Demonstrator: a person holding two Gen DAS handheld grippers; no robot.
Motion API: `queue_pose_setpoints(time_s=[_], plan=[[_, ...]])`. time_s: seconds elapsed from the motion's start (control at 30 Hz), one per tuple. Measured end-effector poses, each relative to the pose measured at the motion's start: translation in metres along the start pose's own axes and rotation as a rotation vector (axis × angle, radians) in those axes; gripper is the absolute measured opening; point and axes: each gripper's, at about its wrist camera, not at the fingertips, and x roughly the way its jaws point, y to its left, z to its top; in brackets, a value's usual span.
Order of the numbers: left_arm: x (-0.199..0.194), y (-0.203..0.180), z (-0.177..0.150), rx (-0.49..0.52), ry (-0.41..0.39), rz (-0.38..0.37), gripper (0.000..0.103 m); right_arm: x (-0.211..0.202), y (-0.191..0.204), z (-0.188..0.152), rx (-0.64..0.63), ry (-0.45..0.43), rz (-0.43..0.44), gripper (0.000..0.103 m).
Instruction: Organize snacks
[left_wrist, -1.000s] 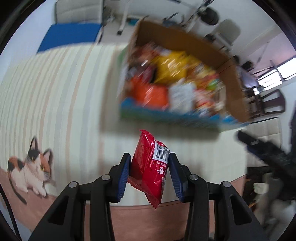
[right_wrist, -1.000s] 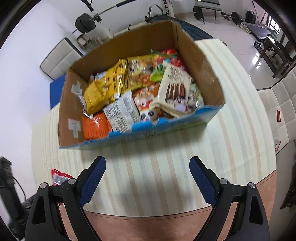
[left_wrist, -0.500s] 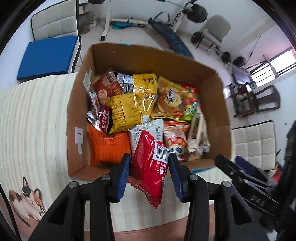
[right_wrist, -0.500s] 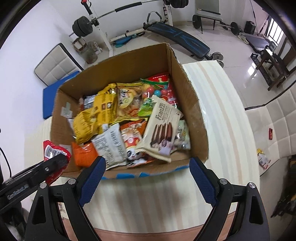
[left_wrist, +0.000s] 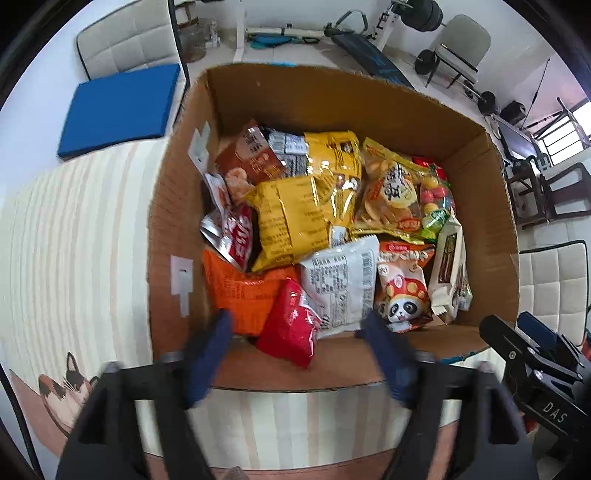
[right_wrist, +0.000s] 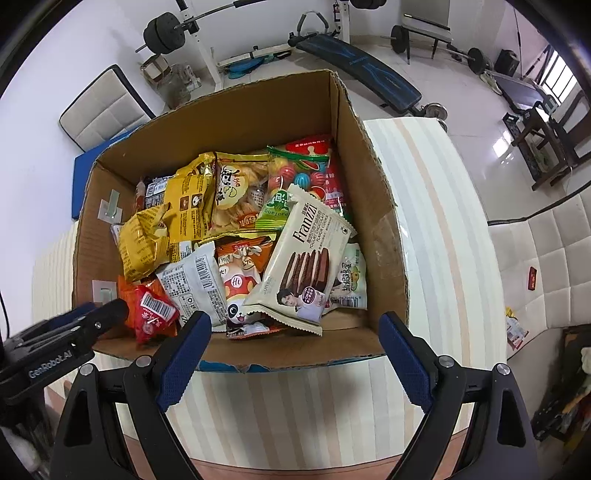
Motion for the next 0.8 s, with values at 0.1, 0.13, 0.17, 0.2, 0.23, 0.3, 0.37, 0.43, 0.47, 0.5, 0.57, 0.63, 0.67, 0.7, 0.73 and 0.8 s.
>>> queue_pose_setpoints(time_s=[0.1,0.13,0.17,0.2,0.23,0.3,0.37,0.43,0.47,0.5,0.57,0.63,0.67,0.7,0.73,0.8], plan=[[-0.007,0.002,0.0,-0.006,-0.017,0.006,0.088,-0.002,0.002,0.0,-0.009,-0.001,0.001,0.094],[-0.009,0.002,0.0,-0.008,-0.025,0.008,0.089,-0.003,0.002,0.0,-0.009,-0.002,0.0,0.094],[-0.012,0.002,0.0,-0.007,-0.032,0.011,0.09,-0.005,0.002,0.0,-0.012,-0.006,-0.001,0.094],[-0.015,0.002,0.0,-0.005,-0.041,0.014,0.092,-0.007,0.003,-0.001,-0.016,-0.012,-0.006,0.094],[-0.018,0.002,0.0,-0.004,-0.051,0.013,0.094,-0.009,0.003,-0.001,-0.018,-0.018,-0.01,0.094],[-0.024,0.001,-0.001,-0.005,-0.065,0.016,0.098,-0.016,0.003,-0.002,-0.028,-0.034,-0.015,0.095],[-0.033,0.0,-0.004,-0.005,-0.084,0.009,0.098,-0.024,0.003,-0.003,-0.037,-0.05,-0.019,0.095],[-0.045,-0.003,-0.009,-0.001,-0.115,0.001,0.098,-0.037,0.002,-0.007,-0.044,-0.072,-0.016,0.095],[-0.051,-0.004,-0.012,-0.001,-0.132,0.009,0.098,-0.044,0.002,-0.009,-0.048,-0.084,-0.013,0.095],[-0.058,-0.006,-0.016,0.004,-0.154,0.018,0.098,-0.053,0.002,-0.013,-0.053,-0.103,-0.011,0.095],[-0.077,-0.01,-0.028,0.016,-0.202,0.028,0.098,-0.07,0.0,-0.02,-0.058,-0.134,-0.011,0.095],[-0.092,-0.013,-0.039,0.019,-0.235,0.029,0.098,-0.087,-0.002,-0.029,-0.059,-0.16,-0.006,0.095],[-0.1,-0.015,-0.045,0.02,-0.249,0.026,0.098,-0.097,-0.003,-0.035,-0.06,-0.176,-0.001,0.095],[-0.108,-0.016,-0.052,0.018,-0.266,0.027,0.098,-0.107,-0.004,-0.041,-0.062,-0.188,0.002,0.095],[-0.117,-0.017,-0.059,0.018,-0.283,0.028,0.098,-0.114,-0.005,-0.047,-0.064,-0.198,0.005,0.095],[-0.133,-0.019,-0.072,0.017,-0.31,0.029,0.098,-0.131,-0.007,-0.061,-0.072,-0.215,0.013,0.095]])
